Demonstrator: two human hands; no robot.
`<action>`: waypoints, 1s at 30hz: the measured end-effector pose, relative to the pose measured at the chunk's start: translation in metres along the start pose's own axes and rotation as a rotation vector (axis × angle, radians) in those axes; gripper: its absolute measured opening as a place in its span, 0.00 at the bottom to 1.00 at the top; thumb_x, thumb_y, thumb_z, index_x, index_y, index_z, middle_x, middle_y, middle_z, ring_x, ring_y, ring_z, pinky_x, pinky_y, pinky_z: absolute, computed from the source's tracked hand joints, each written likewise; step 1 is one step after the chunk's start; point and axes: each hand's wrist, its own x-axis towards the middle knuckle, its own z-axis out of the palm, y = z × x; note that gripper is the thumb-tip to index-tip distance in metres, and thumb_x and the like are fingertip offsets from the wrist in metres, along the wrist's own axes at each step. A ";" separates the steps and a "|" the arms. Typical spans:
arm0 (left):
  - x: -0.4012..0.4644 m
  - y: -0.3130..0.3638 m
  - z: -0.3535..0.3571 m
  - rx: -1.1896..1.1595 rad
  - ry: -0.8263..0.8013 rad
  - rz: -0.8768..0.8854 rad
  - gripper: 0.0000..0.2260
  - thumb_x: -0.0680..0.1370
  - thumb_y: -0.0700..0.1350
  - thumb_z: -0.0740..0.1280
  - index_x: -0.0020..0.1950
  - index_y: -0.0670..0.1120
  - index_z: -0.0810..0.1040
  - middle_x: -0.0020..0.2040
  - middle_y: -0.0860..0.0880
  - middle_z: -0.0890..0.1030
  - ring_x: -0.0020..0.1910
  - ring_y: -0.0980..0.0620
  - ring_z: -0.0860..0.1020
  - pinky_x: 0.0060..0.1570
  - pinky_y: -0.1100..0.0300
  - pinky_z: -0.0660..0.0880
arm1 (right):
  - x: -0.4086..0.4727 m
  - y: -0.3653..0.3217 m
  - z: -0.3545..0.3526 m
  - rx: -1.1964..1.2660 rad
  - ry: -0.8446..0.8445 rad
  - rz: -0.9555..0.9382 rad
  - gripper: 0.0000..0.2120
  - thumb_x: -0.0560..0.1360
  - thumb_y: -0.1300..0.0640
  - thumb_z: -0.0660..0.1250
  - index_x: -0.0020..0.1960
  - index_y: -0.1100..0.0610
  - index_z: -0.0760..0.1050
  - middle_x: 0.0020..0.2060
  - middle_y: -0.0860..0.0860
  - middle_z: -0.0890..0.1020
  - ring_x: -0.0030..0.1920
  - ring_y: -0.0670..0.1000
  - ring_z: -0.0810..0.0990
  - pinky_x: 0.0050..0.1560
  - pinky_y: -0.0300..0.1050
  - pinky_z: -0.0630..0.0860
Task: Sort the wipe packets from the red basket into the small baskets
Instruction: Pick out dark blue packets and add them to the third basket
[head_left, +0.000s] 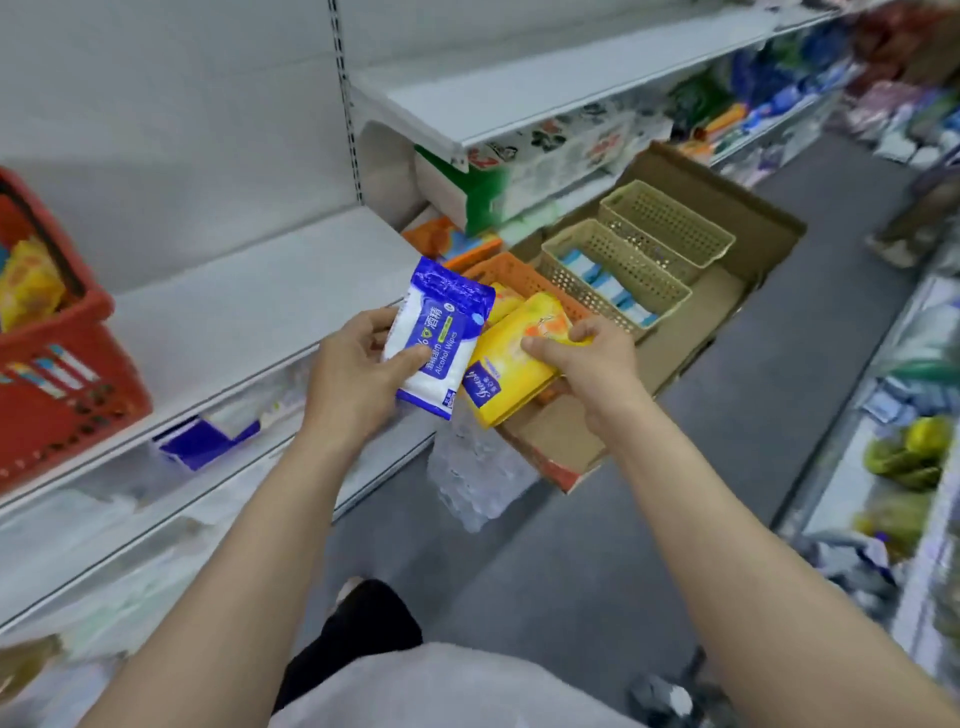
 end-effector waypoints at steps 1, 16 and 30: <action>0.001 0.002 0.012 0.013 -0.017 -0.009 0.14 0.74 0.37 0.73 0.55 0.50 0.78 0.44 0.58 0.82 0.38 0.64 0.81 0.38 0.66 0.79 | 0.008 0.001 -0.009 0.003 0.008 0.006 0.28 0.49 0.44 0.81 0.40 0.48 0.68 0.47 0.52 0.80 0.49 0.59 0.82 0.45 0.66 0.80; 0.154 -0.010 0.139 0.104 0.114 -0.166 0.18 0.73 0.44 0.75 0.61 0.47 0.79 0.52 0.49 0.84 0.46 0.54 0.83 0.47 0.55 0.81 | 0.221 0.000 -0.076 -0.197 -0.078 0.090 0.17 0.58 0.50 0.83 0.41 0.51 0.78 0.40 0.49 0.84 0.41 0.52 0.83 0.39 0.48 0.79; 0.184 -0.031 0.192 0.161 0.514 -0.460 0.17 0.72 0.43 0.76 0.59 0.49 0.77 0.52 0.48 0.83 0.48 0.48 0.83 0.48 0.49 0.81 | 0.363 0.042 -0.023 -0.650 -0.583 -0.088 0.27 0.73 0.52 0.73 0.69 0.46 0.65 0.60 0.49 0.78 0.59 0.54 0.77 0.58 0.48 0.73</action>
